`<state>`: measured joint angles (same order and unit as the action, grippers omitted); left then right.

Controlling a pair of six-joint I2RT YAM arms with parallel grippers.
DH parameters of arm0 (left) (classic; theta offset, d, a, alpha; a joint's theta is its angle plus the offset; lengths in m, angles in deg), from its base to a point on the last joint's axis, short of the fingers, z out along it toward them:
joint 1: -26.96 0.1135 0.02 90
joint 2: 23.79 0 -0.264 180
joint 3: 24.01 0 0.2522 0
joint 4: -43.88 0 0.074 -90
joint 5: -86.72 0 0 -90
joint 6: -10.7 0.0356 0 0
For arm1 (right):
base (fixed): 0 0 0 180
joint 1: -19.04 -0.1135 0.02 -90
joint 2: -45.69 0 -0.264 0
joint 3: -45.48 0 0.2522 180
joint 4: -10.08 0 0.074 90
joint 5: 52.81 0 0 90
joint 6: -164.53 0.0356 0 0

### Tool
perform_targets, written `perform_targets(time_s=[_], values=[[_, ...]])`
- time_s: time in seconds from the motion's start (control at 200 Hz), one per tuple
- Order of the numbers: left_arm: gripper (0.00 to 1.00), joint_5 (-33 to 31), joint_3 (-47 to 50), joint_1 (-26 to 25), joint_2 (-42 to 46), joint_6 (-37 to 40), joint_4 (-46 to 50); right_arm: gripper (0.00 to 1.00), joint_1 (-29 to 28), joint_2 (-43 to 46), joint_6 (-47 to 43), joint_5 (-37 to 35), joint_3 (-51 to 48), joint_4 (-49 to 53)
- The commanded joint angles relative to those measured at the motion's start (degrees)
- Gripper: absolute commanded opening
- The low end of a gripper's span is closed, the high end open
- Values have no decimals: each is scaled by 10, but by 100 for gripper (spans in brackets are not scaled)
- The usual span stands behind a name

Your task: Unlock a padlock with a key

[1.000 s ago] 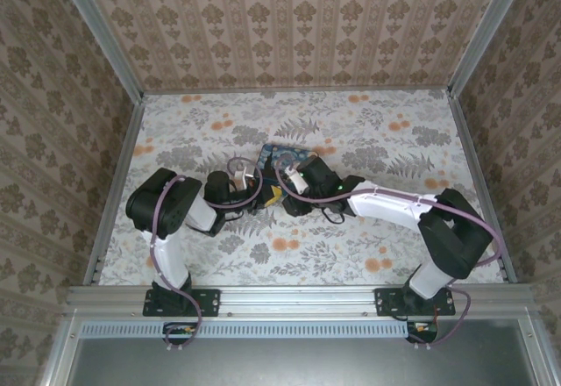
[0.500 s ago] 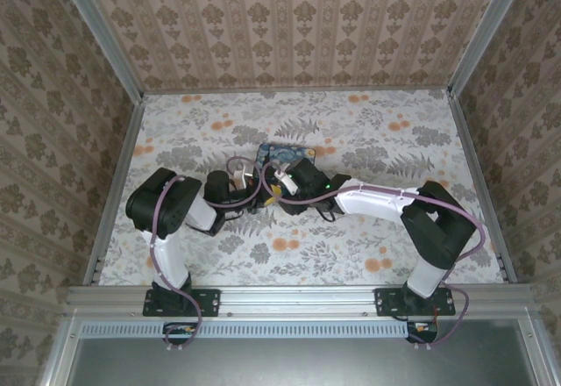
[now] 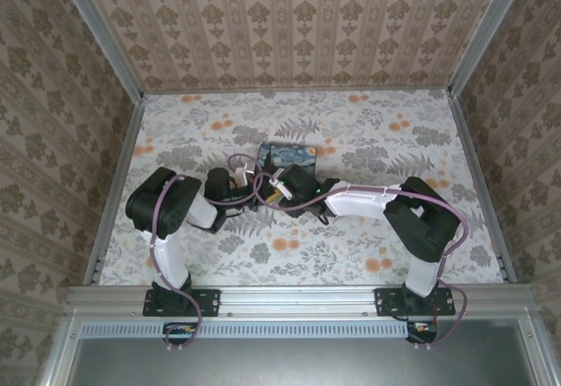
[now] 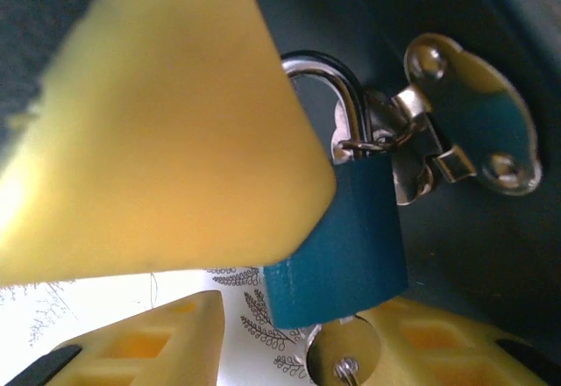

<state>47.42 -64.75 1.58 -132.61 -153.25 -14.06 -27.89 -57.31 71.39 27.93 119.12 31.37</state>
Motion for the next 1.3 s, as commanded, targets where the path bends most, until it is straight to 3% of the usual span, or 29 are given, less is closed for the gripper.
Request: perform_targets(time_s=[0.0,0.605,0.72,0.825,0.98,1.295], values=[[0,26,-3,8,-7,0,-32,44,0,36,-11,-31,-14,-27],[0,34,0,10,-12,3,-31,30,-7,25,-34,-45,11,-19],[0,37,1,9,-14,5,-30,25,-7,21,-37,-40,16,-15],[0,37,2,9,-16,6,-31,12,-7,17,-40,-29,25,-5],[0,37,2,10,-12,6,-31,7,-5,-3,-42,-13,41,27],[0,42,4,10,-6,10,-31,0,43,2,12,160,53,54]])
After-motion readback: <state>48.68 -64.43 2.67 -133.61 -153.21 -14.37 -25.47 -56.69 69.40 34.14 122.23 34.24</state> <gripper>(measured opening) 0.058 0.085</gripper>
